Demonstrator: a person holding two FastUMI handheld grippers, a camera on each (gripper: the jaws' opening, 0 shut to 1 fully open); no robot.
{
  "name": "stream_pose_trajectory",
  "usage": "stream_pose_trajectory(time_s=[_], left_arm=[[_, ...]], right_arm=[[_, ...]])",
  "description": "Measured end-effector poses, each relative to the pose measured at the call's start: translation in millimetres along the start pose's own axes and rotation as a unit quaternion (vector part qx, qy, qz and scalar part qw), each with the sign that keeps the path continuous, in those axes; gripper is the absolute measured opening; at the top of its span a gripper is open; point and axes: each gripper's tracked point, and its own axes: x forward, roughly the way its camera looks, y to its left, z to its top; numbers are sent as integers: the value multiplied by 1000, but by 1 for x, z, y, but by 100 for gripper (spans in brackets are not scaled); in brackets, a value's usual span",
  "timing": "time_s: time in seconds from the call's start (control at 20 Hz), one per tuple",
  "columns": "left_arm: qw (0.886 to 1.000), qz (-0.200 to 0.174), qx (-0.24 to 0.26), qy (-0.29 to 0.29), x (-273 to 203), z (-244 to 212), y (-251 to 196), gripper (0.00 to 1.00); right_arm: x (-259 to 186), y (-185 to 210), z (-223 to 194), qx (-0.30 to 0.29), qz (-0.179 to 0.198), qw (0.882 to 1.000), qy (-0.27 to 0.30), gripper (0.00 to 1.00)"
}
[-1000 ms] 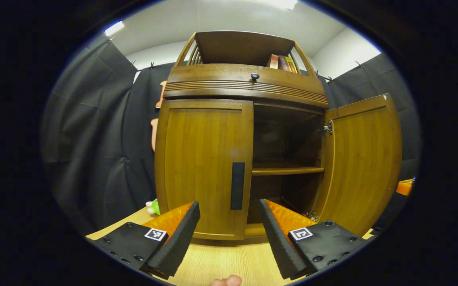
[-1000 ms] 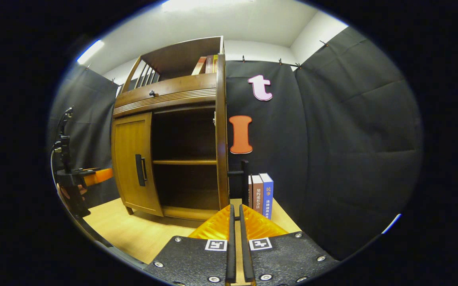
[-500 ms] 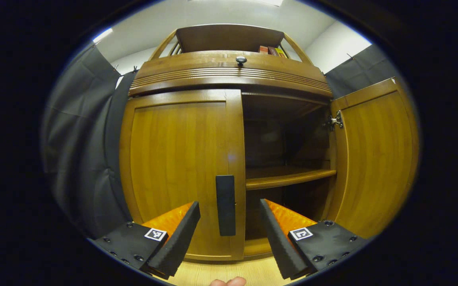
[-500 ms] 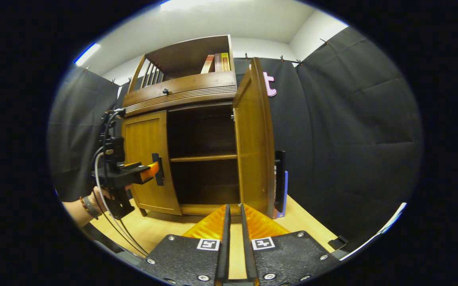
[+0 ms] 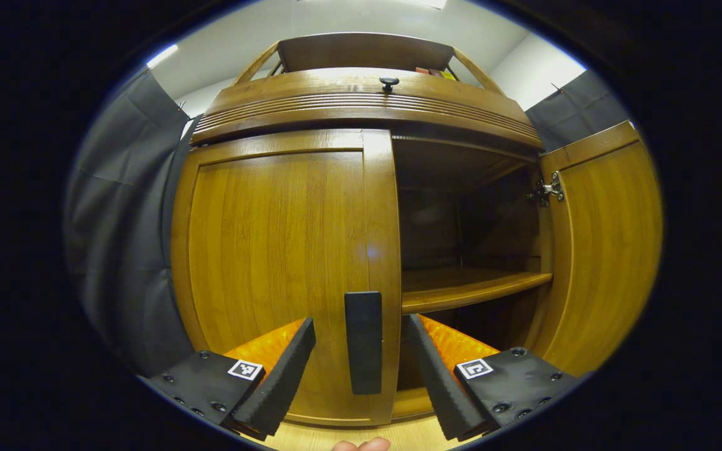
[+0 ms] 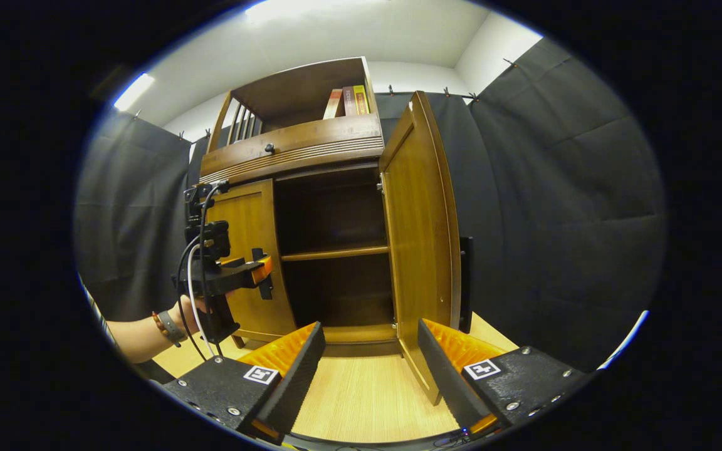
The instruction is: Open the right door of the double-door shoe cabinet with the right hand, and open the left door with the left hand.
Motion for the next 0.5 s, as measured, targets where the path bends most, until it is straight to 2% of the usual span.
stream_pose_trajectory(time_s=[0.15,0.45,0.5], left_arm=[[1000,-3,6,1,14,-3,-1,95],[1000,1,-15,3,29,-12,4,51],[999,-18,-28,14,30,-18,-3,48]], right_arm=[[-2,-1,-3,-2,0,1000,1,92],[-7,-2,-9,2,-7,1000,3,92],[-7,-2,-10,1,-7,1000,4,92]])
